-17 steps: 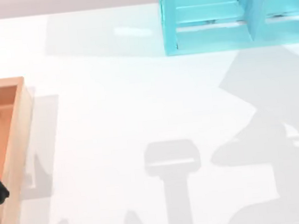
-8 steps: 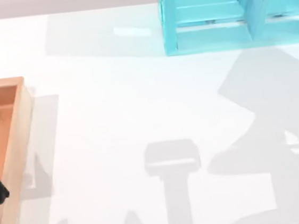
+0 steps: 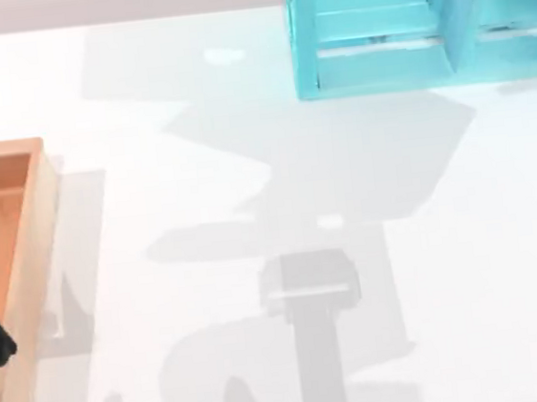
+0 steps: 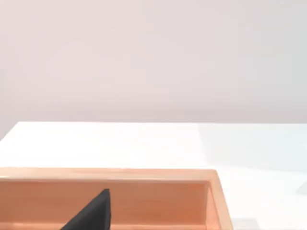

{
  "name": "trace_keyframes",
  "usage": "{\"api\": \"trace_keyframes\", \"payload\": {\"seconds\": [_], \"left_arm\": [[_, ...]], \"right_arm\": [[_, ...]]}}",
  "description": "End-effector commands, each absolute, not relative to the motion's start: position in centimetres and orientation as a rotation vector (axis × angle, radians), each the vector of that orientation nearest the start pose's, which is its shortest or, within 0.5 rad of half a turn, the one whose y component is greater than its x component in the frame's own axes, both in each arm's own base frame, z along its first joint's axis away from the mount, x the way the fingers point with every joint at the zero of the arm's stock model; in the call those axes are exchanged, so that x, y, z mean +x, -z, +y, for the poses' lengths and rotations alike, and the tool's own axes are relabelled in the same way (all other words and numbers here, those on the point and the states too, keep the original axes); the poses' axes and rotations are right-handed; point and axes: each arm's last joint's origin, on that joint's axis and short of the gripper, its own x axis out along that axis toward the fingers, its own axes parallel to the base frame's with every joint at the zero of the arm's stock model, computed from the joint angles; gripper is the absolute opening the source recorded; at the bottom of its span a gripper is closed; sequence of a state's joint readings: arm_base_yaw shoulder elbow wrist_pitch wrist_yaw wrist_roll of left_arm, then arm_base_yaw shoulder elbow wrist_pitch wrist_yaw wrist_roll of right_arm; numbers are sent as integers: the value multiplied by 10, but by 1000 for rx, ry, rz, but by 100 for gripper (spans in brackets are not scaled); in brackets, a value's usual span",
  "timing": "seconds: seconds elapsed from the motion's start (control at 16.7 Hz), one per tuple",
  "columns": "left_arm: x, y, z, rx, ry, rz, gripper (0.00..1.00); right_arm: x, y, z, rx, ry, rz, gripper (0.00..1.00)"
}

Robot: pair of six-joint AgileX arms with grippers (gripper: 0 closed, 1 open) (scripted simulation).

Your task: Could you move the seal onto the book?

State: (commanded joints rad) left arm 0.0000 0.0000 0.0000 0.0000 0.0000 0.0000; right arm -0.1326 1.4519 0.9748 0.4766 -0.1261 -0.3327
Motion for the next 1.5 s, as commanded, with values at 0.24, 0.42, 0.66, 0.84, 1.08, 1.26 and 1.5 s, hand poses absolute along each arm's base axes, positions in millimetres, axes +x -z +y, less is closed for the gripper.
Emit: {"api": "trace_keyframes", "payload": {"seconds": [0.24, 0.42, 0.66, 0.84, 1.08, 1.26, 1.5], "left_arm": [[106, -160, -1, 0, 0, 0, 100], [106, -160, -1, 0, 0, 0, 100], [106, -160, -1, 0, 0, 0, 100], [106, -160, -1, 0, 0, 0, 100], [106, -160, -1, 0, 0, 0, 100], [106, -160, -1, 0, 0, 0, 100], [106, -160, -1, 0, 0, 0, 100]], "right_arm": [[354, -292, 83, -563, -92, -1, 0], [336, -269, 185, -756, -178, 26, 0], [278, -216, 296, -1078, -268, 81, 0], [228, -174, 345, -1325, -294, 106, 0], [188, -137, 371, -1533, -299, 113, 0], [186, -135, 372, -1546, -299, 113, 0], [184, -134, 371, -1546, -301, 116, 0]]}}
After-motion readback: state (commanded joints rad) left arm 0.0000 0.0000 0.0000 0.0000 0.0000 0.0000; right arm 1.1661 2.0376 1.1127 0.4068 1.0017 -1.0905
